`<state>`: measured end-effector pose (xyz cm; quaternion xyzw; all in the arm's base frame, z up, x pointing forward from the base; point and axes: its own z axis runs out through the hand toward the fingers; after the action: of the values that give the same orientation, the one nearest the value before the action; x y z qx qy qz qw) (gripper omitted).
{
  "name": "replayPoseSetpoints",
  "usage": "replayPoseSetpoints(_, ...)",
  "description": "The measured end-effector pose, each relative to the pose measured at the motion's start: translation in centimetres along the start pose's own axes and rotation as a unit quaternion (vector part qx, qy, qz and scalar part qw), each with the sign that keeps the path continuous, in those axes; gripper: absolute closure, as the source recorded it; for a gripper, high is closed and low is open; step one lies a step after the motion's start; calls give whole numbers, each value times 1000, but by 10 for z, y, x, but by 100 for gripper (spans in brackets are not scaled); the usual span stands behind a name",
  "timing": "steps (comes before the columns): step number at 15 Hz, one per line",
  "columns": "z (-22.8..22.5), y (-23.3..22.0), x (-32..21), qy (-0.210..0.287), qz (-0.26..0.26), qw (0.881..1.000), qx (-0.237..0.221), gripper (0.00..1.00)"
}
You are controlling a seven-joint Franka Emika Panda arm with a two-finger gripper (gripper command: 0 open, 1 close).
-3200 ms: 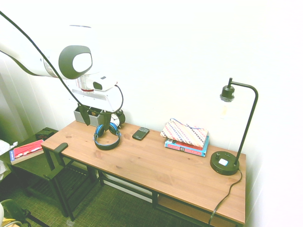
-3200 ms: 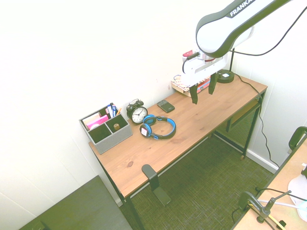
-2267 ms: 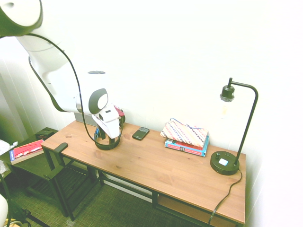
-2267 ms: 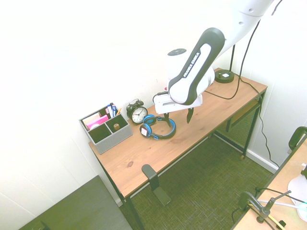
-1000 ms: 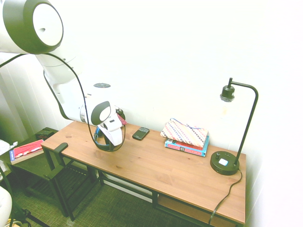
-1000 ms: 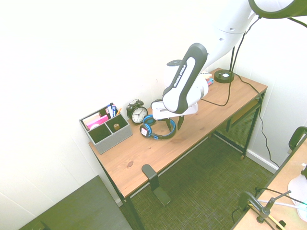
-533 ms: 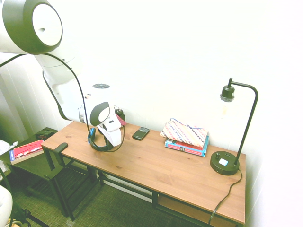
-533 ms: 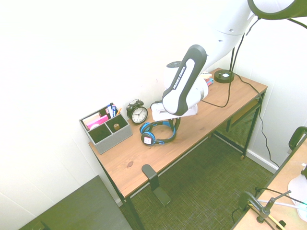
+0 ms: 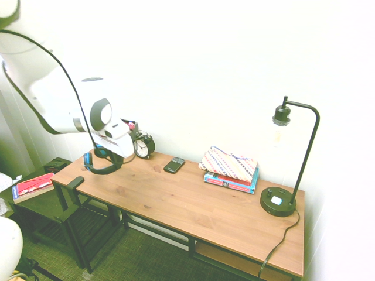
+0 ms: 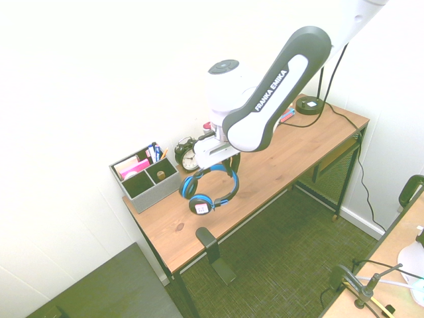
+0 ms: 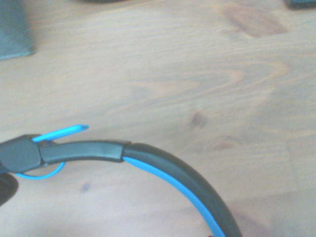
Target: Hang the headphone
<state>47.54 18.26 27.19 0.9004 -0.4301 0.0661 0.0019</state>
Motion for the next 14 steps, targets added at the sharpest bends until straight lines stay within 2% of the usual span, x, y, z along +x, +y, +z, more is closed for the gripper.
replayPoseSetpoints(3,7,-10,-91,3,-111,993,-28,100)
replayPoseSetpoints(6,57,-3,-161,-7,-179,982,-63,100)
replayPoseSetpoints(10,122,1,-179,-12,-199,976,-88,100)
replayPoseSetpoints(14,169,-1,-163,-12,-183,978,-98,100)
